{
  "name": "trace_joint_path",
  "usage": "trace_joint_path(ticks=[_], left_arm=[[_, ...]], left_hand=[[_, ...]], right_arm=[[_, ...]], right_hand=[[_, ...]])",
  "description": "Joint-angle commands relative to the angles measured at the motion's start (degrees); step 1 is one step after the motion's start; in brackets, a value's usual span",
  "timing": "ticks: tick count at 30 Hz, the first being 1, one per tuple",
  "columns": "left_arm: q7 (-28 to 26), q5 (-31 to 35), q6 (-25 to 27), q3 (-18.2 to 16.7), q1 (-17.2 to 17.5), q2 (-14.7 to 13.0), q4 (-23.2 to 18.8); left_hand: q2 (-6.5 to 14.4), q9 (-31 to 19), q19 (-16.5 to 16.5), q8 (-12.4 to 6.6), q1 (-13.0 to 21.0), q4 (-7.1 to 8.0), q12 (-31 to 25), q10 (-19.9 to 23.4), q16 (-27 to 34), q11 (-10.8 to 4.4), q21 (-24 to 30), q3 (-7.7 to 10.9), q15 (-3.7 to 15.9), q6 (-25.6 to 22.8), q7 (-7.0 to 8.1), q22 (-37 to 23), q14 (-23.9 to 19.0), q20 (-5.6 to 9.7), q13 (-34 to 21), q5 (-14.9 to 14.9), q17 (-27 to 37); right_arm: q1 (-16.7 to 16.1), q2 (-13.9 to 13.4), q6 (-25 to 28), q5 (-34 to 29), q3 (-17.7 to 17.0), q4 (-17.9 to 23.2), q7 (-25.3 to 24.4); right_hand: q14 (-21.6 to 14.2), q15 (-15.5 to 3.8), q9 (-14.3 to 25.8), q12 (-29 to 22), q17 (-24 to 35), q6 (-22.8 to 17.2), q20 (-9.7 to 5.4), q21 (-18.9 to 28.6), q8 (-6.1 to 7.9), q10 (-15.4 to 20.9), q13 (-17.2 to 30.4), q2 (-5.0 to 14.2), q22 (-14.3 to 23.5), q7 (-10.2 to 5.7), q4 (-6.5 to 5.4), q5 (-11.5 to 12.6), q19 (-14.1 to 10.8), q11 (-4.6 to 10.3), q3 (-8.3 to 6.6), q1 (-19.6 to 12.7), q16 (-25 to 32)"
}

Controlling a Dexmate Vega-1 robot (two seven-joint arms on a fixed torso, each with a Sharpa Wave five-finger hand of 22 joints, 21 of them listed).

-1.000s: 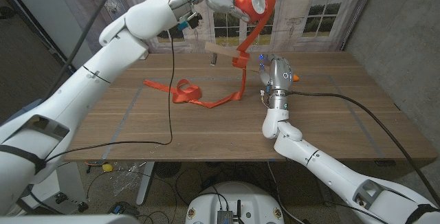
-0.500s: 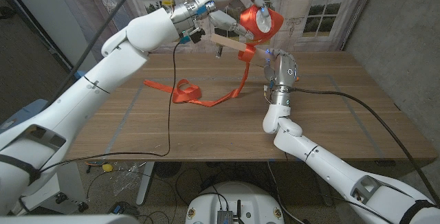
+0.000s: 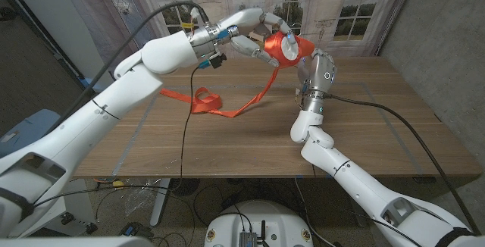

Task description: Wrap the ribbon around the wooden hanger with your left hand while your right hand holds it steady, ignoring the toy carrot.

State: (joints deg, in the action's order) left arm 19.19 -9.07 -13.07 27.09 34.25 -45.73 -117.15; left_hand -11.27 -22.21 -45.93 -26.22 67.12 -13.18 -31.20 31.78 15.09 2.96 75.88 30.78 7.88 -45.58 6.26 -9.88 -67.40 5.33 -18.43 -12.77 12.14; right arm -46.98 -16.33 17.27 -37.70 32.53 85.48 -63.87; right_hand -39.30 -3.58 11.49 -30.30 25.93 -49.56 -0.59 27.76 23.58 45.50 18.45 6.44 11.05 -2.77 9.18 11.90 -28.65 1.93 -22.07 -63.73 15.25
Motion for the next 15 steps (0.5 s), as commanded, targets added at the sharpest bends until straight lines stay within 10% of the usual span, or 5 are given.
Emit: trace_joint_path(ticks=[1, 15], left_arm=[[0.83, -2.65, 1.59, 0.49, 3.97, -1.42, 0.03], [0.74, -2.74, 9.55, -0.33, 5.86, -5.38, -0.77]], left_hand=[[12.5, -0.27, 0.33, 0.05, 11.81, 3.27, 0.03, 17.55, 0.21, -1.72, 0.21, 3.45, 4.95, -11.87, -11.57, -0.13, -4.61, 5.86, -18.05, -0.27, 0.11], [12.54, -0.37, 0.34, 0.3, 11.79, 3.28, 0.33, 17.59, 0.24, -1.62, 0.23, 3.52, 4.92, -12.02, -11.53, -0.12, -4.66, 5.82, -18.19, -0.31, 0.1]], right_arm=[[-3.21, 3.92, -3.08, -4.13, -6.31, 1.64, -0.13], [-6.55, 9.89, -8.09, -8.32, -14.51, 2.97, -0.13]], right_hand=[[-0.52, -6.86, 2.11, -0.4, 0.21, -7.05, 0.22, 0.26, 3.55, 5.63, 0.14, 1.18, 0.09, 1.33, -0.44, 0.47, -0.09, 0.4, -0.92, -0.21, -0.18], [-0.45, -6.8, 2.12, -0.42, 0.3, -6.91, 0.25, 0.41, 3.57, 5.66, 0.12, 1.16, 0.1, 1.4, -0.39, 0.46, 0.02, 0.33, -1.0, -0.27, -0.41]])
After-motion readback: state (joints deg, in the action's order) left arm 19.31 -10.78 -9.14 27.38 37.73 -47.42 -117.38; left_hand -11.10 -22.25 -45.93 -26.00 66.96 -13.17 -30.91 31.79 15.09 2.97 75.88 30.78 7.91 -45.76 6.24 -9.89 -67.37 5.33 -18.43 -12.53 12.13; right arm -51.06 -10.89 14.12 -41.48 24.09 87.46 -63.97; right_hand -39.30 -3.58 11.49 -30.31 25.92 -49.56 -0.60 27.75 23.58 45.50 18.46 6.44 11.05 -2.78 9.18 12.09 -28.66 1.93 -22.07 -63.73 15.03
